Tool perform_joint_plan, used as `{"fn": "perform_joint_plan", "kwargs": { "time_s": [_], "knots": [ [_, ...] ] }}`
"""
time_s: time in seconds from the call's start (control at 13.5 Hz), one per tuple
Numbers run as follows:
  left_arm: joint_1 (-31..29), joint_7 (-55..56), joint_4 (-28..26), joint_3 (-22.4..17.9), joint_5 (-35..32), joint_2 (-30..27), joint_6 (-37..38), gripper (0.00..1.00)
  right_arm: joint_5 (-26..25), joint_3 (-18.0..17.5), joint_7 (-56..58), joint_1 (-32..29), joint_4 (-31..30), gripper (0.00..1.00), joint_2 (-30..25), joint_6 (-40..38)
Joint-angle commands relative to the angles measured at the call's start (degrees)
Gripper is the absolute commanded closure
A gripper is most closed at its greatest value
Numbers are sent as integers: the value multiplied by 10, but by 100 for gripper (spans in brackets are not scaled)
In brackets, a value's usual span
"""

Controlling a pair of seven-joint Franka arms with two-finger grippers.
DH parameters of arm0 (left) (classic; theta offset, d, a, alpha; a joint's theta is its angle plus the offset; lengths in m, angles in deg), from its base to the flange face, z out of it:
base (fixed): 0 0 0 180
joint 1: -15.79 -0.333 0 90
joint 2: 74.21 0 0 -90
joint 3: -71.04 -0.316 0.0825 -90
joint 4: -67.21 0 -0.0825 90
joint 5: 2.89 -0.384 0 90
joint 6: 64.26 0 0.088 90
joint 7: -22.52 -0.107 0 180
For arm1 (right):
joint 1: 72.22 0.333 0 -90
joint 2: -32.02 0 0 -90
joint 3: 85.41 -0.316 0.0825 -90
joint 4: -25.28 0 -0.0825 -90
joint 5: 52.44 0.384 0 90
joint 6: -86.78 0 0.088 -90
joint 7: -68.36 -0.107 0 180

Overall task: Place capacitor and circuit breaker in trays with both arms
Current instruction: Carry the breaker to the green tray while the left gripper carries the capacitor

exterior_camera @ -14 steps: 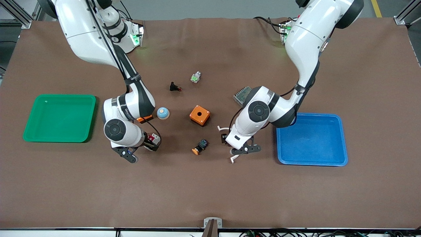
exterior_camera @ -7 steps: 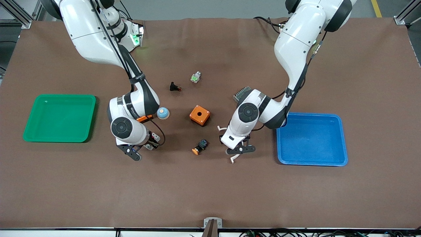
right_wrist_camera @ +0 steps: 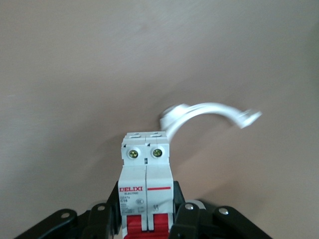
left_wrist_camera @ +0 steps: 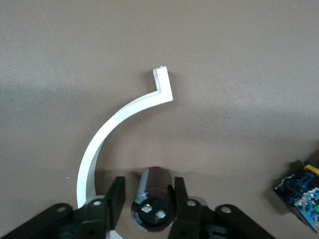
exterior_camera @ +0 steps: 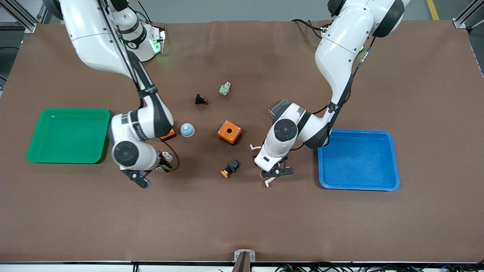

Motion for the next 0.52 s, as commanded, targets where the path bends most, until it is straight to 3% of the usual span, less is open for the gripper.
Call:
{"fn": "perform_joint_plan", "kwargs": {
  "time_s": [0.0,0.15,0.22,0.44],
  "knots": [
    [9,27,15,-5,-6,7,-1,70,-26,-4,128,-61,-1,97,-35,-55],
    [9,27,15,-6,-11,3,-1,92,-34,1,222,-100,-1,97,-43,-77],
    [9,27,15,-7,-11,-6,1,99,-34,2,283,-127,-4,97,-53,-87],
    [-17,25,11,-10,-12,-68,49,99,-36,2,461,-204,-29,97,-82,-100]
  ]
}}
